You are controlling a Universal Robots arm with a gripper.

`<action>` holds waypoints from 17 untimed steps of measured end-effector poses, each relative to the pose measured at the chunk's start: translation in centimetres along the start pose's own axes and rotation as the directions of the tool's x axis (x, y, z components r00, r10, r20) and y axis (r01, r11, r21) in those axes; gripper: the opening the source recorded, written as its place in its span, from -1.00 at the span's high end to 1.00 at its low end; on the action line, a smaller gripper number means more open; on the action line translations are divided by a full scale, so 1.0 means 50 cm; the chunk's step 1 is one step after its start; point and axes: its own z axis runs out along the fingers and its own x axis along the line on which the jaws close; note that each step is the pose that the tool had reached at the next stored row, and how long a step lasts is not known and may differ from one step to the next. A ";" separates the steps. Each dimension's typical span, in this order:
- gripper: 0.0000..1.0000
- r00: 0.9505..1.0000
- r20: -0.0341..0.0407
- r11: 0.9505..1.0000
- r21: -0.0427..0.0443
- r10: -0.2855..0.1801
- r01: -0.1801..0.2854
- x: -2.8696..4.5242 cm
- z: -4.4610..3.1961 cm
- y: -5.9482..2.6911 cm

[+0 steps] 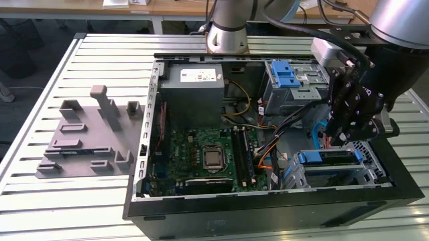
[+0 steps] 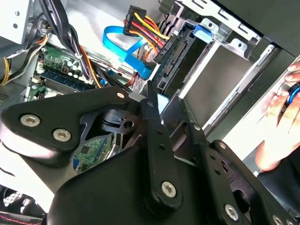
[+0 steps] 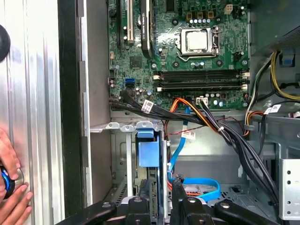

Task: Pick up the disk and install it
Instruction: 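Insert the first disk wire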

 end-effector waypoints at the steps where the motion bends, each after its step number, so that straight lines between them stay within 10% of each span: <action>1: 0.35 1.000 0.000 1.000 0.000 0.000 0.000 -0.001 0.000 0.000; 17: 0.35 1.000 0.000 1.000 -0.001 0.000 0.000 -0.010 0.000 -0.030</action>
